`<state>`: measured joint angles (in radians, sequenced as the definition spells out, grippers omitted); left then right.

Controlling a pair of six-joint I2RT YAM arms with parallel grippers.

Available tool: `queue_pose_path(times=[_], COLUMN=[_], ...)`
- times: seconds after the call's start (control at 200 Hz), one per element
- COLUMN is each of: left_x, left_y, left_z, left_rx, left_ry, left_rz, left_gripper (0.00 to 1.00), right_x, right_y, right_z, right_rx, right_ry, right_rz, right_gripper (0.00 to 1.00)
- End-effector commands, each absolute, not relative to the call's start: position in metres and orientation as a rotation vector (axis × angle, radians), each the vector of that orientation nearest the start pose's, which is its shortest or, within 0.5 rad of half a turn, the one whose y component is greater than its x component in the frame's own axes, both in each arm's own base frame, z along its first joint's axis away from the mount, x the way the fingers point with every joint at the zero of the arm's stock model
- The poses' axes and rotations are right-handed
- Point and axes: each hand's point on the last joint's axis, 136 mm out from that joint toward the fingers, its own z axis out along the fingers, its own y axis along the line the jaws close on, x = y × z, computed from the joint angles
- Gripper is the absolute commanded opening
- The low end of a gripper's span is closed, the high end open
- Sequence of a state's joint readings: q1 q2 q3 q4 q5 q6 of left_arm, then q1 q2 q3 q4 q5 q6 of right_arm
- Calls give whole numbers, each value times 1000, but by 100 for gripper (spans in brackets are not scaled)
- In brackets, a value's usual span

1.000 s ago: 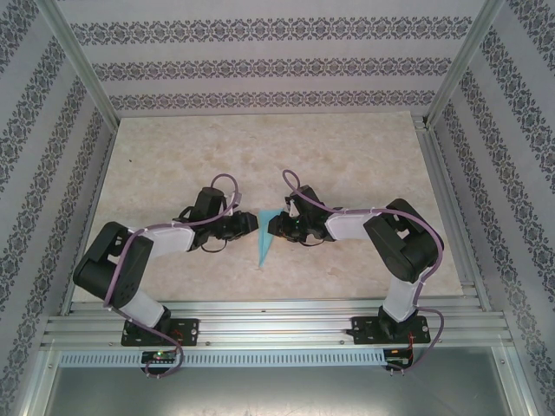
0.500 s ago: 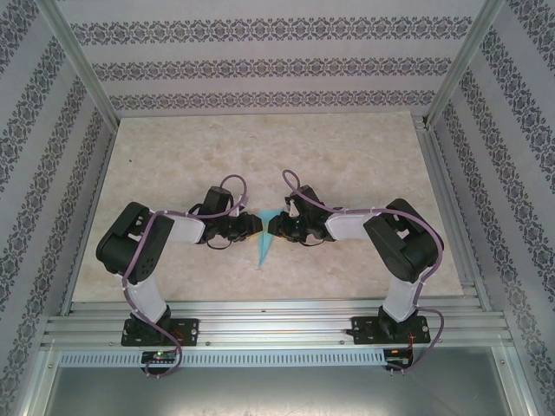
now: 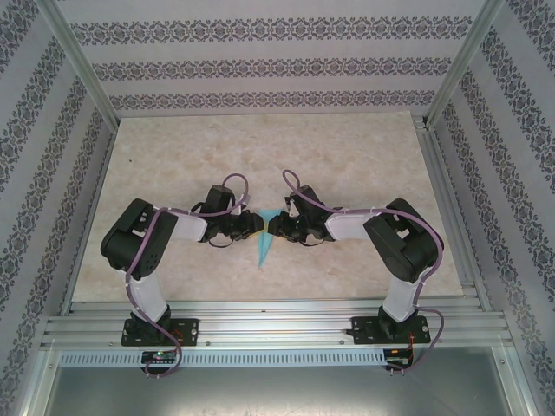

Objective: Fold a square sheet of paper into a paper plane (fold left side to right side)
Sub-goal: Fold the wing for the fifth time at the center of the table.

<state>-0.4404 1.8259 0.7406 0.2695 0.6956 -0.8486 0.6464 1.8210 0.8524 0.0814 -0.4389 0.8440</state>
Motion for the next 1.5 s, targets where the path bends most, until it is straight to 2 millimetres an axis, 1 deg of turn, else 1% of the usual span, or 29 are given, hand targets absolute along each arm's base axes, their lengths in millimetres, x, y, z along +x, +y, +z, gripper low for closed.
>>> queue_pose_path(times=[0.0,0.11,0.225,0.345,0.41,0.47,0.509,0.654,0.714,0.844,0.924,1.104,1.344,1.494], left_x=[325,326,326,324,323,322,321,321,320,320,321,320,320,323], left_y=[-275,-276,-274,-268,-265,-261,-258,-251,-250,-249,-248,-249,-252,-253], left_z=[41,44,45,45,45,45,44,43,42,40,38,35,32,31], left_rx=[-134,-126,-123,-120,-121,-131,-140,-162,-162,-171,-178,-180,-171,-170], left_ry=[2557,2547,2548,2556,2555,2554,2554,2548,2548,2546,2547,2553,2550,2550], left_rz=[-1409,-1422,-1404,-1366,-1354,-1344,-1337,-1322,-1322,-1321,-1318,-1320,-1348,-1348], left_gripper=[21,13,5,0,0,0,0,0,0,0,0,0,0,0], right_x=[289,290,290,294,298,301,303,311,314,322,326,329,325,322], right_y=[318,318,318,315,312,308,306,294,290,282,281,284,288,294], right_z=[23,22,24,34,41,47,52,60,60,58,56,51,47,52], right_rx=[36,37,38,37,43,46,50,78,97,150,163,175,160,133], right_ry=[2728,2729,2727,2700,2680,2665,2654,2626,2617,2603,2601,2609,2626,2616], right_rz=[1116,1117,1117,1129,1137,1145,1150,1149,1146,1148,1146,1150,1166,1189], right_gripper=[32,32,33,33,33,37,37,37,35,26,23,22,22,22])
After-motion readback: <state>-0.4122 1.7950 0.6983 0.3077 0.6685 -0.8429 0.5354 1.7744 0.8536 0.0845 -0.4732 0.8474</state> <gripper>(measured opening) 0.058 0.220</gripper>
